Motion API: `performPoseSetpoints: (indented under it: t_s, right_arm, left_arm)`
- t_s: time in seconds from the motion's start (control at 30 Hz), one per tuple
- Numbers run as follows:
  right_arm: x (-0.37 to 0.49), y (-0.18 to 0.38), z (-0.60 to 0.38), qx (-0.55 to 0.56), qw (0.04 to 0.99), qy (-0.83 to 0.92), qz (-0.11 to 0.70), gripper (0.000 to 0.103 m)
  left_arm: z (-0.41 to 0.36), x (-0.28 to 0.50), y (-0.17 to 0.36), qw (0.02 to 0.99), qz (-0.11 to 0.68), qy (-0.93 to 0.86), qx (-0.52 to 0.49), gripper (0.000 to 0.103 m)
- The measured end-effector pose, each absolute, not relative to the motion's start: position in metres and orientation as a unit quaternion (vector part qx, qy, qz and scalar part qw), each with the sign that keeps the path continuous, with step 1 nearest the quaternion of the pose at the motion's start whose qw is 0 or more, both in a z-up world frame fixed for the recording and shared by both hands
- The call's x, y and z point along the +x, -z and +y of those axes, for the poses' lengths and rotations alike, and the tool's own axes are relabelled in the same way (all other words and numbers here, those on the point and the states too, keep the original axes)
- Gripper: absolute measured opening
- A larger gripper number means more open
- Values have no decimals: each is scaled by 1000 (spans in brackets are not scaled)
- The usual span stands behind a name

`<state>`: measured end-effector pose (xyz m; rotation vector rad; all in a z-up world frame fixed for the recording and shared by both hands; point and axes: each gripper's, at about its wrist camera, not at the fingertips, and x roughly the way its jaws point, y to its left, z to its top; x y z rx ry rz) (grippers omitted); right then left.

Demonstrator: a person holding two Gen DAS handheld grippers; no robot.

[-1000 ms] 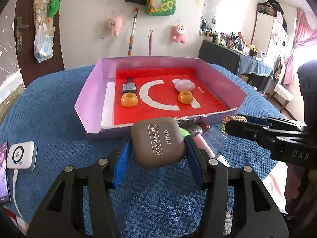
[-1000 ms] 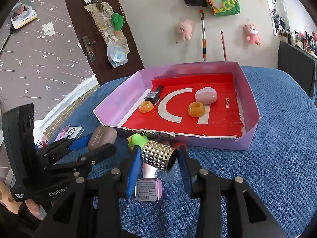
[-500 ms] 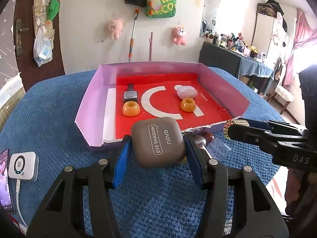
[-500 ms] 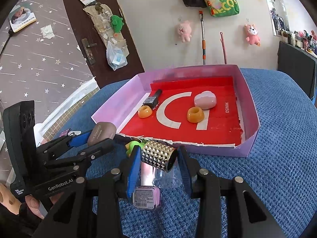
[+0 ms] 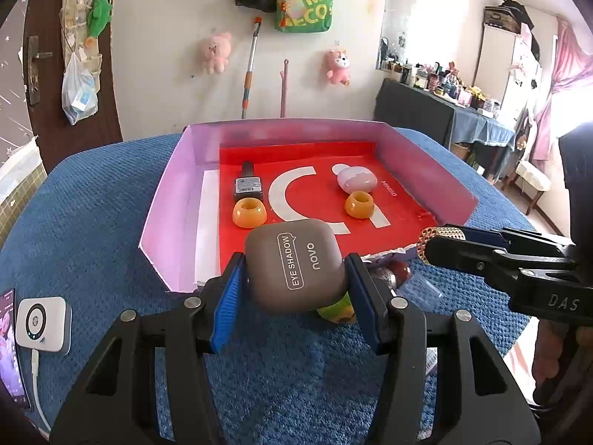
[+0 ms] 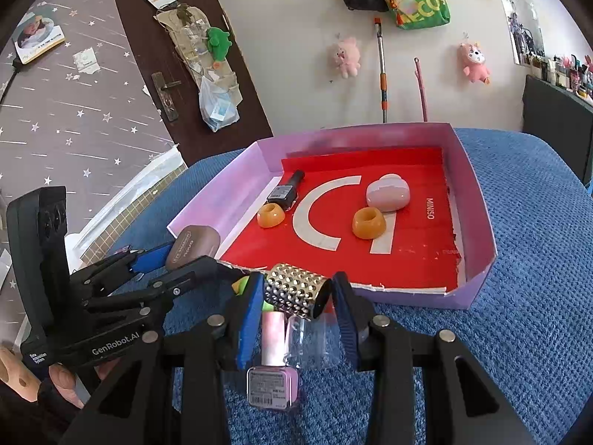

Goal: Organize rigid objects
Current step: 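Lift and carry the eye shadow case and silver cylinder over the box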

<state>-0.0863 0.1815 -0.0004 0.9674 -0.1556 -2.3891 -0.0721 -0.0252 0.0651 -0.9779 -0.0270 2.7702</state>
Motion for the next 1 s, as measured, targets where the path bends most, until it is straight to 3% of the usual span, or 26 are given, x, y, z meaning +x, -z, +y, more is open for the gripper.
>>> performPoseSetpoints:
  t_s: [1.0]
  right_arm:
    - [-163,28,157,422,257,869,-26,40]
  left_arm:
    - [-38,-149,-33,96,-13,-903,-420,52]
